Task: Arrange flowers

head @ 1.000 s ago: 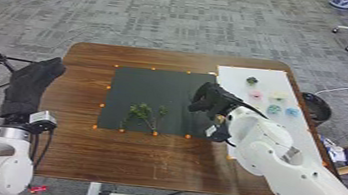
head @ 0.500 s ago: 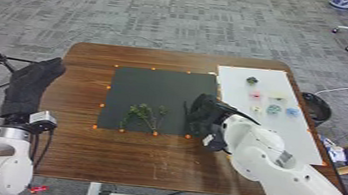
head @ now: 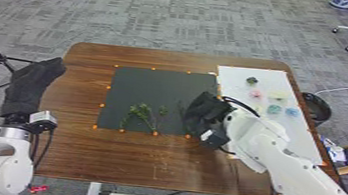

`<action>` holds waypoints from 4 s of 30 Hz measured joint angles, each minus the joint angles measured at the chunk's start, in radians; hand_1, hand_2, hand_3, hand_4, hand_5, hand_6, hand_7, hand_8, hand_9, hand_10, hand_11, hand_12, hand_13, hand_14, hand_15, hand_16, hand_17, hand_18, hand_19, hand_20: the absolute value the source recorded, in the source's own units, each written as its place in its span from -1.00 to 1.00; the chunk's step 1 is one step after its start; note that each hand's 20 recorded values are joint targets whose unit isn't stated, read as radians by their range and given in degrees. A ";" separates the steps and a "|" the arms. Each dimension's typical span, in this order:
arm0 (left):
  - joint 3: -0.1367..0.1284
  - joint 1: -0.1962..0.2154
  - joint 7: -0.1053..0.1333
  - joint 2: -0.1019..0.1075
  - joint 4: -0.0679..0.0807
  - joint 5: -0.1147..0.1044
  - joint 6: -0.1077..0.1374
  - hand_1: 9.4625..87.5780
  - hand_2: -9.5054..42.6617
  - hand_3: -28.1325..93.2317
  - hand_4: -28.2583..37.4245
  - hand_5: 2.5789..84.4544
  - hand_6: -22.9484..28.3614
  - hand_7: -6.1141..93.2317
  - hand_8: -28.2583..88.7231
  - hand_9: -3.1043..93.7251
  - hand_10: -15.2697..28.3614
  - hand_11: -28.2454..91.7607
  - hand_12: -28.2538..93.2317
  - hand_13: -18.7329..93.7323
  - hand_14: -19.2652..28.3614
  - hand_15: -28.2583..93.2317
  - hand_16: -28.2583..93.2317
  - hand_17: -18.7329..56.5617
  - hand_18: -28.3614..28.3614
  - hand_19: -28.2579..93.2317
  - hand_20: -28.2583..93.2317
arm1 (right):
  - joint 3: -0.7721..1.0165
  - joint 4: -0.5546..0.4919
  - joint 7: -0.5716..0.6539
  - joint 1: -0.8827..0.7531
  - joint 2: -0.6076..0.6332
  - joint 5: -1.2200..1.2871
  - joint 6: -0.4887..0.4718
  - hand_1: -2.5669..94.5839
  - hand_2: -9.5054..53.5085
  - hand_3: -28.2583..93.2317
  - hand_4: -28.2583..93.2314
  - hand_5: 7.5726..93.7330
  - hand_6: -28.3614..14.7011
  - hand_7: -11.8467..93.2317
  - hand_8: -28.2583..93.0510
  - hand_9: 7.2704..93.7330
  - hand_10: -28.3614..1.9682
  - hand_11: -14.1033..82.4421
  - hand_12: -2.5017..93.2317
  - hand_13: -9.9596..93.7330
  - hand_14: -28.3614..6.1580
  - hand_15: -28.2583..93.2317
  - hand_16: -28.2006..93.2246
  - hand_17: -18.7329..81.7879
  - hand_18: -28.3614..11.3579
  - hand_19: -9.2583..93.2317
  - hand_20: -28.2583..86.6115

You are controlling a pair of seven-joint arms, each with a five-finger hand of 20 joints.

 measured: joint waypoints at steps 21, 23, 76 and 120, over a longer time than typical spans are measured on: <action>0.006 -0.009 -0.010 0.000 0.005 0.003 -0.012 -0.52 -0.63 0.60 -0.88 0.27 -0.18 -0.55 -0.68 0.07 0.34 -0.20 -0.35 -0.04 0.53 -0.22 -0.50 -0.46 0.48 -0.34 -0.25 | -0.022 -0.018 -0.011 -0.034 0.003 -0.188 -0.008 -0.14 -1.00 0.45 -0.63 0.22 0.17 -0.47 -0.58 0.64 -0.13 -0.29 -0.48 0.93 0.38 0.29 0.04 0.58 -0.21 1.00 0.25; 0.006 -0.009 -0.011 0.000 0.005 0.003 -0.014 -0.52 -0.63 0.60 -0.88 0.27 -0.18 -0.55 -0.67 0.07 0.34 -0.20 -0.35 -0.04 0.53 -0.22 -0.50 -0.46 0.49 -0.34 -0.25 | -0.028 -0.005 -0.007 -0.043 -0.002 -0.173 -0.020 -0.14 -1.00 0.45 -0.63 0.22 0.17 -0.47 -0.58 0.65 -0.13 -0.29 -0.49 0.93 0.38 0.29 0.04 0.58 -0.21 1.00 0.25; 0.003 -0.005 -0.007 -0.005 0.004 0.007 -0.014 -0.52 -0.65 0.60 -0.86 0.27 -0.18 -0.54 -0.67 0.07 0.34 -0.20 -0.35 -0.04 0.53 -0.22 -0.50 -0.46 0.48 -0.34 -0.25 | 0.201 0.083 -0.095 -0.167 0.127 -0.614 0.143 -0.13 -1.00 0.50 -0.68 0.18 0.14 -0.38 -0.58 0.33 -0.24 -0.31 -0.42 0.72 0.16 0.32 -0.01 0.37 -0.46 0.89 0.31; -0.107 0.064 -0.006 0.006 0.002 -0.006 0.094 -0.80 0.50 0.52 -1.00 0.36 -0.17 -0.56 -0.67 0.13 0.38 -0.20 -0.37 0.00 0.54 -0.21 -0.52 -0.40 0.41 -0.37 -0.27 | -0.042 -0.054 -0.156 0.127 0.238 -0.260 0.051 0.35 -1.00 0.38 -0.70 0.58 0.19 -0.32 -0.19 0.79 0.11 -0.55 -0.10 0.86 0.43 0.34 0.03 0.53 -0.22 0.94 0.31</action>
